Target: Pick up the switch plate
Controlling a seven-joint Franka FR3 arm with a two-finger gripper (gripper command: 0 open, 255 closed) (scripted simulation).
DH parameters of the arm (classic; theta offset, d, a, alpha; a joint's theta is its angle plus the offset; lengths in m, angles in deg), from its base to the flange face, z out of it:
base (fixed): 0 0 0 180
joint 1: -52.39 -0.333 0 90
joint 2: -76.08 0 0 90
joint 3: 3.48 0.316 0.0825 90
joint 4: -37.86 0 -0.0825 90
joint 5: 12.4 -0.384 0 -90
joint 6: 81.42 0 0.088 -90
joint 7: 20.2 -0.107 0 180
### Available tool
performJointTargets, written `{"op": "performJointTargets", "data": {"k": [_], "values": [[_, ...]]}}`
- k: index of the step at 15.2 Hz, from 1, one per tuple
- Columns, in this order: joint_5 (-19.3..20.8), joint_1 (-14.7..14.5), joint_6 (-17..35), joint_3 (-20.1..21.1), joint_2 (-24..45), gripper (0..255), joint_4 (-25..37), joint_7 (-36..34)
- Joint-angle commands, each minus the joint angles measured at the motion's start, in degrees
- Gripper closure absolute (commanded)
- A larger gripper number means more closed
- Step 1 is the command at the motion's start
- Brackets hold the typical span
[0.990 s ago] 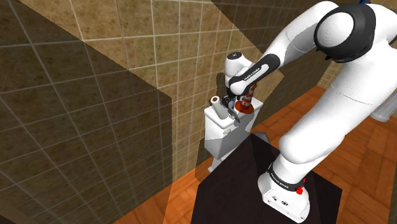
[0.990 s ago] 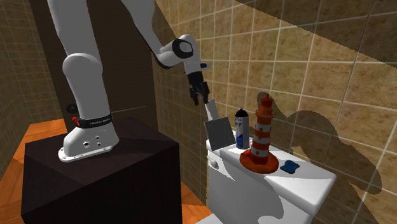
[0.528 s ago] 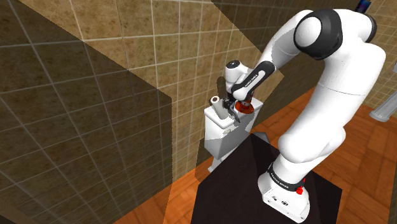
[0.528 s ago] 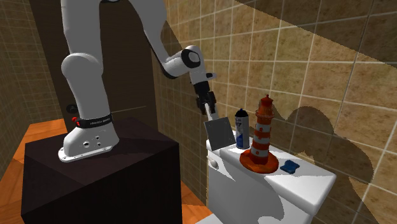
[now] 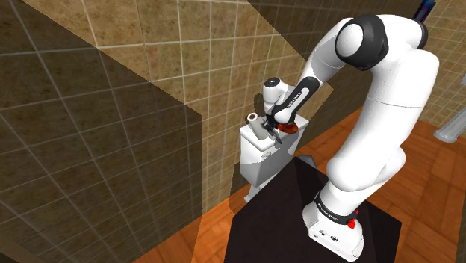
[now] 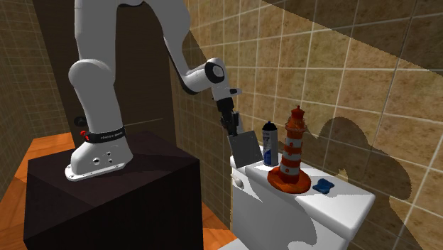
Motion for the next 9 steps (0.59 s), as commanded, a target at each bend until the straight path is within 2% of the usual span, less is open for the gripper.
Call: {"op": "performJointTargets", "data": {"k": [1, 9], "values": [[0.06, 0.00, 0.06, -0.02, 0.09, 255, 0.05, -0.06], [-0.65, 0.08, -0.54, 0.19, -0.78, 255, -0.15, 0.72]]}}
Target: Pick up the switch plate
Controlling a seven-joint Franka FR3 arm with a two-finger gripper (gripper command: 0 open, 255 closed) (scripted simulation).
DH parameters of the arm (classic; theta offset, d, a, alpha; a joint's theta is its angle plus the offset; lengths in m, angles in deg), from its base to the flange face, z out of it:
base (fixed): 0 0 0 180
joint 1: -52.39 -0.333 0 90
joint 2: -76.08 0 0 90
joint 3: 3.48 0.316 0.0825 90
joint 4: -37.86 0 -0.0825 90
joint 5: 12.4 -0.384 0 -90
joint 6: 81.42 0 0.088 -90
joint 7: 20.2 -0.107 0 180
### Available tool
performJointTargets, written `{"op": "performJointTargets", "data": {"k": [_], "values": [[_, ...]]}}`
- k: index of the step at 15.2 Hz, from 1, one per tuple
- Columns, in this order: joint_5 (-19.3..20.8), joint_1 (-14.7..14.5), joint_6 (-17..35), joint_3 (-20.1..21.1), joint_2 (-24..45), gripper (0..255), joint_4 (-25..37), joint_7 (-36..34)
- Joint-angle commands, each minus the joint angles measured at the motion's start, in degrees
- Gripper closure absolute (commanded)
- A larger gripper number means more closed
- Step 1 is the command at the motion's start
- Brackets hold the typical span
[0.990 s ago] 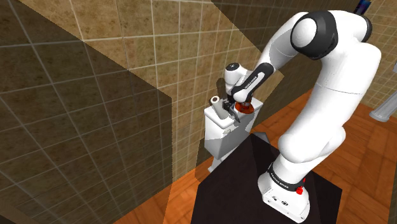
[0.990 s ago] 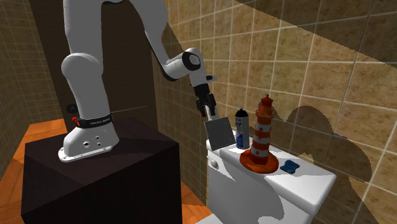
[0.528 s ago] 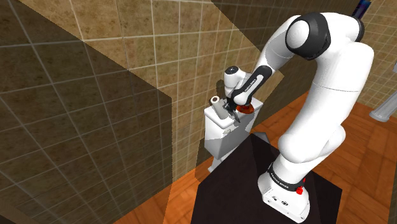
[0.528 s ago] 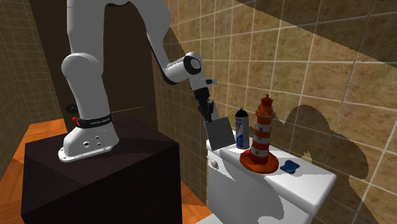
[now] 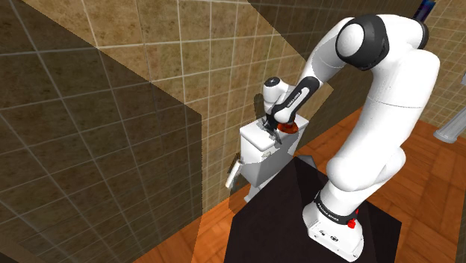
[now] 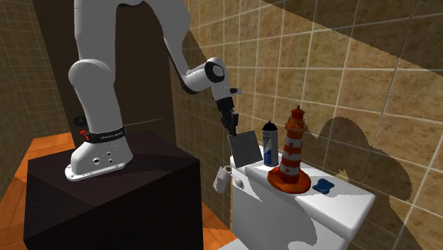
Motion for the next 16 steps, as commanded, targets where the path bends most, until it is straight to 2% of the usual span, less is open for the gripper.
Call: {"op": "performJointTargets", "data": {"k": [1, 13, 16], "values": [[-1.07, 0.09, -0.91, 0.32, -1.30, 255, -0.28, 1.14], [-8.51, 0.11, -8.31, 1.79, -10.10, 255, -0.64, 9.30], [-9.13, 0.05, -9.07, 1.86, -10.87, 255, -0.56, 9.99]]}}
